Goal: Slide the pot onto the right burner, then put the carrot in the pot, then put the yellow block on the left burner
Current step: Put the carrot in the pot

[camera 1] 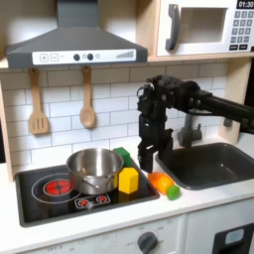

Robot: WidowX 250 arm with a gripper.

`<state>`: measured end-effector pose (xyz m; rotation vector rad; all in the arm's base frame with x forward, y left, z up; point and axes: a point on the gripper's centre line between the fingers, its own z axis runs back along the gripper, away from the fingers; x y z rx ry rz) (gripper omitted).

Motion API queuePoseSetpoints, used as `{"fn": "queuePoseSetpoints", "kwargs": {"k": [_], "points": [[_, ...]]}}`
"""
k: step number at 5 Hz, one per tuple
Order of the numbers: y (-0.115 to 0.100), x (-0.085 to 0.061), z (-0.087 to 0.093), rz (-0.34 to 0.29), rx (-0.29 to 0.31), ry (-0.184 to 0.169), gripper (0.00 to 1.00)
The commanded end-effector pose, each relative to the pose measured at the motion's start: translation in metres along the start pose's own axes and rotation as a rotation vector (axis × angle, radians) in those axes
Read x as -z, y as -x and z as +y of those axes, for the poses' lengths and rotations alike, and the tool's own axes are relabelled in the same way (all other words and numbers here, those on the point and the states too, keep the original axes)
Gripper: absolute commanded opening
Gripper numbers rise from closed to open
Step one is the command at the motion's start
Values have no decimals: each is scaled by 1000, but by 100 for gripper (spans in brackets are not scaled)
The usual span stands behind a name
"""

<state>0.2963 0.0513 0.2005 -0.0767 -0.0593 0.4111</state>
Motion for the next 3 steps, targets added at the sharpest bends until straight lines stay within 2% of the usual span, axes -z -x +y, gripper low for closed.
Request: {"fn": "queuePoseSetpoints", "kwargs": {"k": [1, 2, 3], "points": [[9, 4, -16, 16, 62, 2, 100], [11, 8, -15, 26, 68, 9, 100], [11, 13, -12, 38, 70, -13, 100]]}}
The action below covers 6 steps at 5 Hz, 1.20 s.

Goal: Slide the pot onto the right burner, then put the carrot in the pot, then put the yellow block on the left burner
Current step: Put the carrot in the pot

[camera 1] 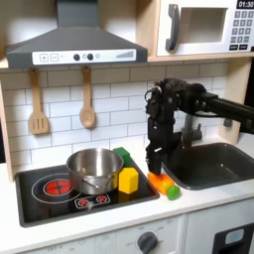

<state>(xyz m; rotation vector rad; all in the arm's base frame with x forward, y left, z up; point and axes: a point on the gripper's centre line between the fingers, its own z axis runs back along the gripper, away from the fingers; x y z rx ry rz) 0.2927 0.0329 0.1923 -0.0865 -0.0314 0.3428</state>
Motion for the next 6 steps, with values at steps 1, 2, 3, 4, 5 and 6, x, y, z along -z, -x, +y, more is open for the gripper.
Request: {"fn": "queuePoseSetpoints", "kwargs": {"k": [1, 2, 3, 4, 5, 6], "points": [[1, 6, 2, 14, 9, -31, 100], [1, 6, 7, 3, -6, -41, 100], [2, 10, 8, 9, -11, -47, 100], [4, 14, 5, 14, -1, -57, 100], [4, 17, 1, 18, 13, -59, 100], [4, 18, 1, 15, 10, -65, 100]]}}
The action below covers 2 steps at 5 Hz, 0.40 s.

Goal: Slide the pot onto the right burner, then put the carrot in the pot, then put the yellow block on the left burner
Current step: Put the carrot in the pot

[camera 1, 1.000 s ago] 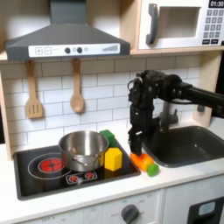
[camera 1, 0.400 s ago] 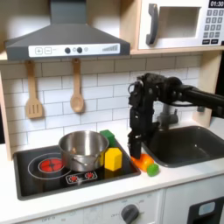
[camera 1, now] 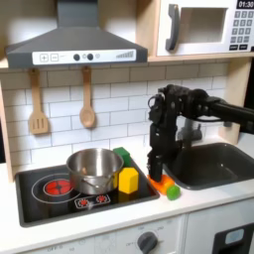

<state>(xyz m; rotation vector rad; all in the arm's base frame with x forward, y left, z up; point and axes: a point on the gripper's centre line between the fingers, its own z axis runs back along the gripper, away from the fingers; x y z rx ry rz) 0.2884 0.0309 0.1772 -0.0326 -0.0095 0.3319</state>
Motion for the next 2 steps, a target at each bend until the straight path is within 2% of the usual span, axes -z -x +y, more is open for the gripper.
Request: {"fn": "queuePoseSetpoints", "kwargs": {"k": [1, 2], "points": [[-2, 6, -1, 2, -1, -14, 100], [-4, 11, 0, 11, -9, -28, 100]]}}
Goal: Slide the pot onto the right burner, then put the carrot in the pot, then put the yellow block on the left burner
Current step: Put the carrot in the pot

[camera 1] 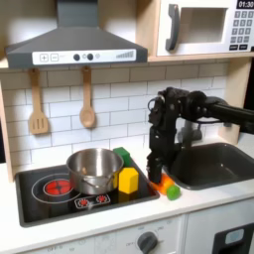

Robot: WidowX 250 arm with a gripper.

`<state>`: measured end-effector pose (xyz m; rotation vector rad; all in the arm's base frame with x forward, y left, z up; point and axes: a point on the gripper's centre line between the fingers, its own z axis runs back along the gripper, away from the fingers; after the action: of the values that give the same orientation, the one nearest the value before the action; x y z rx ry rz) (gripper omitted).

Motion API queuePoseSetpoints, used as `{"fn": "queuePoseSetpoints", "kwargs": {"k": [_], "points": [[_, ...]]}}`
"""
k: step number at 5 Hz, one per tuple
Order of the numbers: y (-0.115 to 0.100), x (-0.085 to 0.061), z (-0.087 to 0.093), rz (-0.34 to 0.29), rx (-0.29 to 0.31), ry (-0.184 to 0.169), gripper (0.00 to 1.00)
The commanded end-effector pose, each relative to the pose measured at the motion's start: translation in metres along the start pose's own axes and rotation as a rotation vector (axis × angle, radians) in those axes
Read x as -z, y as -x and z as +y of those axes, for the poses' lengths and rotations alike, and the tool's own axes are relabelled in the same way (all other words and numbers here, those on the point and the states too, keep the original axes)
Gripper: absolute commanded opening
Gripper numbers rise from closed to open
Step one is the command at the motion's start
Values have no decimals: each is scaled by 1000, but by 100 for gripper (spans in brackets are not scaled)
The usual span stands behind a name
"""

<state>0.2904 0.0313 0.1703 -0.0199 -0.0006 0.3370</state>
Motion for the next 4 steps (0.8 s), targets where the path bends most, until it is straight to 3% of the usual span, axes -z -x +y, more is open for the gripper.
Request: {"fn": "queuePoseSetpoints", "kwargs": {"k": [1, 4], "points": [[-4, 8, 1, 9, -16, -27, 100], [-5, 17, -5, 19, -17, -40, 100]]}}
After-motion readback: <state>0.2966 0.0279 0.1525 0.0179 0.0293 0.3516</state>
